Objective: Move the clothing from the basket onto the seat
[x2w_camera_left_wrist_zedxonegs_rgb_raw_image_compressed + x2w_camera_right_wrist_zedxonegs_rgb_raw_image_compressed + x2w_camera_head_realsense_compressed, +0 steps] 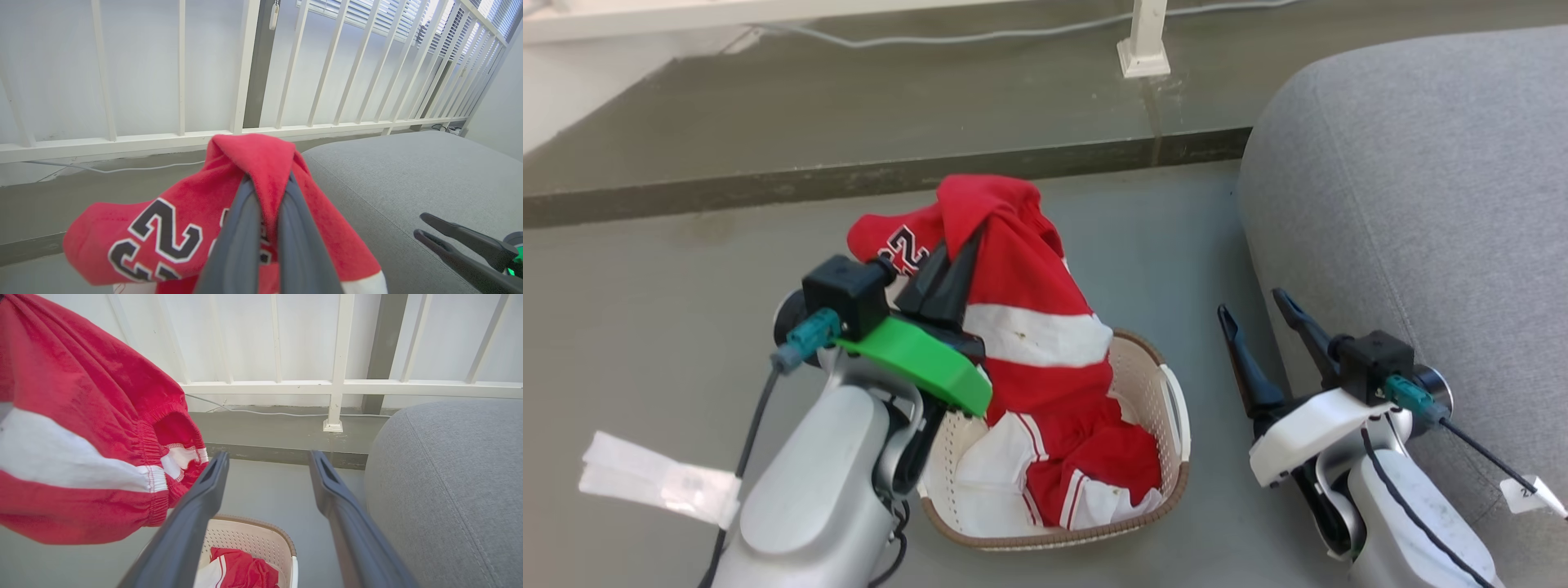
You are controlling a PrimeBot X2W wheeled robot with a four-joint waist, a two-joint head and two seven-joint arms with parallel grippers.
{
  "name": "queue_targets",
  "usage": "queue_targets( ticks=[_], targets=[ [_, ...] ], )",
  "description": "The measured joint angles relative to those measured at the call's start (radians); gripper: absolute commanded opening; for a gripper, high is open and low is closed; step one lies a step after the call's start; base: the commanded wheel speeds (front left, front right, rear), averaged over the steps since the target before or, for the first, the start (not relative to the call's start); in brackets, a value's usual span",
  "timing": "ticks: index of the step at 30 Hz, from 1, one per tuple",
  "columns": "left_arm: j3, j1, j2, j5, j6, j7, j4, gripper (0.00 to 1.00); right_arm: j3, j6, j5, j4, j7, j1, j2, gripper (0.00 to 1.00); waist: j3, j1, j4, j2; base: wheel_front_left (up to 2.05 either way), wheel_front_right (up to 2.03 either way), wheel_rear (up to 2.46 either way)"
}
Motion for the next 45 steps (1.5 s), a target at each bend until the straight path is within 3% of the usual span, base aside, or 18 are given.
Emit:
queue_targets(
  ticks=[18,34,39,45],
  targets=[
    [-0.042,0.118,0.003,0.024,0.034,0.0,-0.176,0.0,0.021,0.009,0.011,0.01,0.0,0.056,0.014,1.0,-0.08,0.0,-0.011,0.0,0.0,0.0,0.0],
    [-0.056,0.161,0.005,0.051,0.062,0.0,-0.242,0.0,0.023,0.008,0.016,0.001,0.0,0.058,0.015,1.0,-0.091,0.0,-0.017,0.0,0.0,0.0,0.0],
    [-0.057,0.175,0.006,0.052,0.068,0.0,-0.253,0.0,0.011,0.008,0.02,-0.057,0.0,0.055,0.015,1.0,-0.09,0.0,-0.019,0.0,0.0,0.0,0.0],
    [-0.057,0.177,0.011,0.052,0.072,0.0,-0.272,0.0,0.036,0.014,0.021,-0.216,0.0,0.006,0.019,1.0,-0.09,0.0,-0.022,0.0,0.0,0.0,0.0]
  ],
)
